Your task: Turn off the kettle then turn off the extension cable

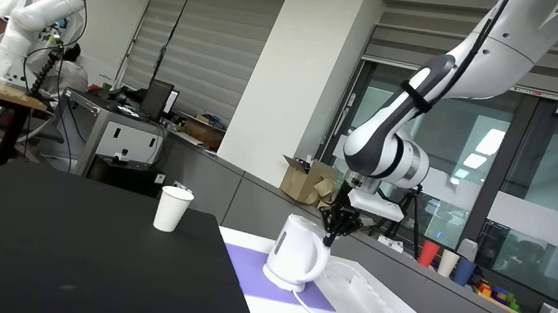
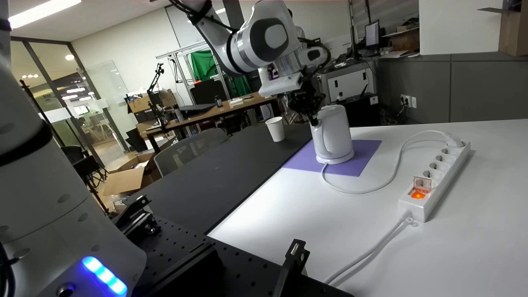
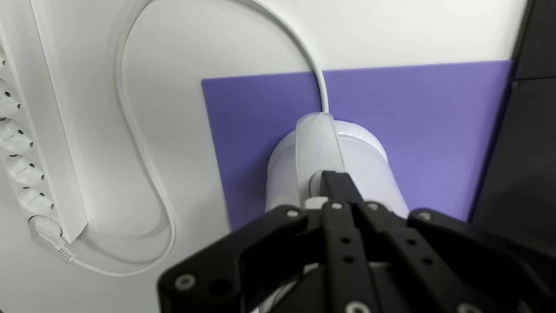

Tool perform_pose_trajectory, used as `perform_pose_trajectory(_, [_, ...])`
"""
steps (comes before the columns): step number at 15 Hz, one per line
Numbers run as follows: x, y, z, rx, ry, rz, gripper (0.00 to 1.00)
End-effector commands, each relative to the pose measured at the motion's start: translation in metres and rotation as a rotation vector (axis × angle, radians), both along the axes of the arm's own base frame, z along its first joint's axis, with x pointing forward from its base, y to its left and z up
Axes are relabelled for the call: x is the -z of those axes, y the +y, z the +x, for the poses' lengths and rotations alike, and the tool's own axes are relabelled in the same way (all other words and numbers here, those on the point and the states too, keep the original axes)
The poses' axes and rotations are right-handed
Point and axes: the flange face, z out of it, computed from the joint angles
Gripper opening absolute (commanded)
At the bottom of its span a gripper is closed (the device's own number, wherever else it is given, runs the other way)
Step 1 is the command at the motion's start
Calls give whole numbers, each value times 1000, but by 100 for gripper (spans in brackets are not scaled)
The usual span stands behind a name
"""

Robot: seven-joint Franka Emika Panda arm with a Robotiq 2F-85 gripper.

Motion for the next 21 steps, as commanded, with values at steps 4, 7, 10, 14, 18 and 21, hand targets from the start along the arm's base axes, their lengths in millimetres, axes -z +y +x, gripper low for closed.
perform_pose_trajectory(4, [41, 11, -19, -3, -90, 35, 0])
perform_pose_trajectory(7, [46, 5, -22, 6, -117, 63, 0])
perform_pose_trajectory(10, [47, 8, -17, 0, -142, 161, 0])
perform_pose_trajectory(14, [54, -4, -17, 0, -154, 280, 0])
perform_pose_trajectory(18, [62, -18, -24, 5, -139, 317, 0])
perform_pose_trajectory(21, [60, -20, -27, 2, -133, 327, 0])
